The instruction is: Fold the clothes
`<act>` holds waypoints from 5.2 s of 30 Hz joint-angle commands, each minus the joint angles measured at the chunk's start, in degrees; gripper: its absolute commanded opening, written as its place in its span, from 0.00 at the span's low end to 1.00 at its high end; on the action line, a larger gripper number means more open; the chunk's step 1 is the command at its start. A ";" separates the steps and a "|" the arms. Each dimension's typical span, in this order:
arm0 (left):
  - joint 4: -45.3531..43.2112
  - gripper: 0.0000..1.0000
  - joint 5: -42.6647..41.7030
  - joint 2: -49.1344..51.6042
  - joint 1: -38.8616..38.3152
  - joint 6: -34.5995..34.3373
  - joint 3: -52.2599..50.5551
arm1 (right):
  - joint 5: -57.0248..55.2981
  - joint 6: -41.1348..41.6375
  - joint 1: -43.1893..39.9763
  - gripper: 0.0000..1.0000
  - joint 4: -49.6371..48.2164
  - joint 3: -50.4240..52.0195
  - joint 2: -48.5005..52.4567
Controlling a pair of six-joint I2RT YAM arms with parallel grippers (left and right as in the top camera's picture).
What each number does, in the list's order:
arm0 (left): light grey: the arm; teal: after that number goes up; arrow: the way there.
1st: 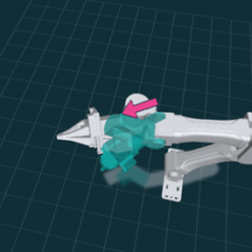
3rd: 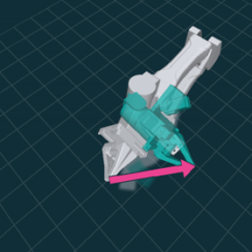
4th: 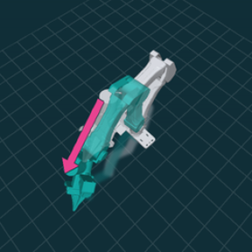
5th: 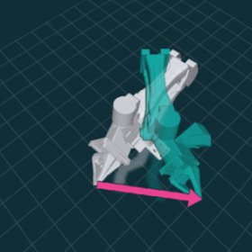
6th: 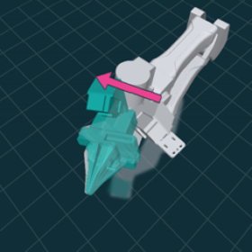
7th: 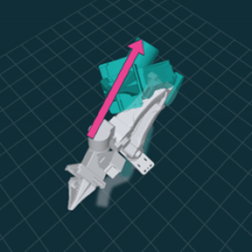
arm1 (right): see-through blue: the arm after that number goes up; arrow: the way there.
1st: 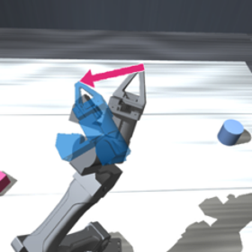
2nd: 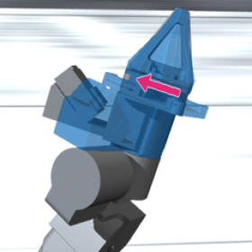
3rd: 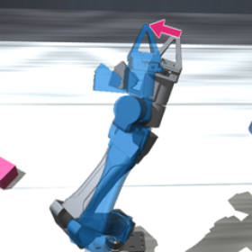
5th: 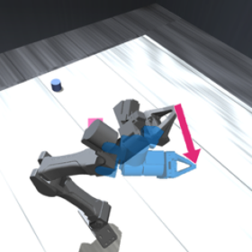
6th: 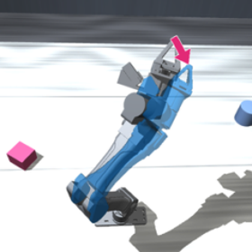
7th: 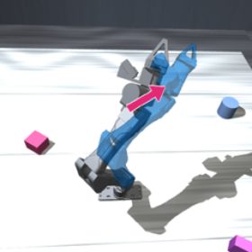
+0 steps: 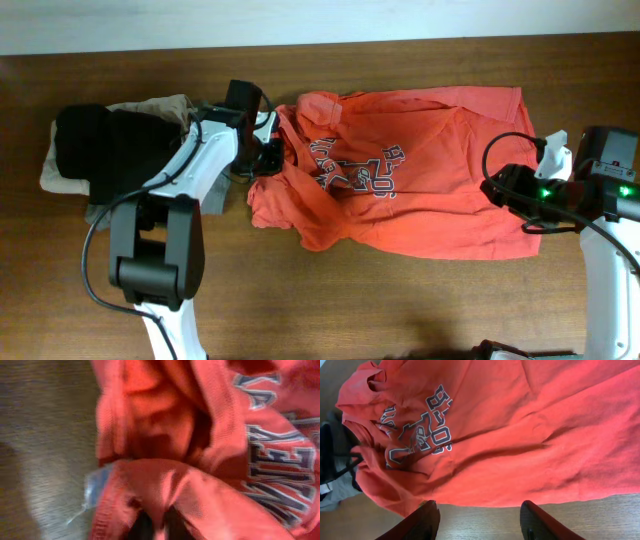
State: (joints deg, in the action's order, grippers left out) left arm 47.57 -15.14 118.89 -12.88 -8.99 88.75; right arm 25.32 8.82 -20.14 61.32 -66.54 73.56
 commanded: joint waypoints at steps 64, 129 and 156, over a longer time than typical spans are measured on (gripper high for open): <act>28.65 0.01 -12.00 -25.73 9.64 8.55 3.93 | -11.04 7.96 -0.26 0.60 3.17 -0.74 6.45; 25.55 0.01 -10.12 -25.70 9.53 8.15 3.93 | -6.86 12.48 -22.99 0.04 -7.13 7.67 10.95; 25.07 0.01 -10.08 -25.70 9.53 8.20 3.93 | -18.27 12.90 -15.02 0.32 3.30 -3.80 24.33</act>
State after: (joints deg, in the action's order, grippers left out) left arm 72.84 -25.08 92.90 -3.40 -0.89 92.68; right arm 4.71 21.08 -32.71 64.64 -73.12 96.75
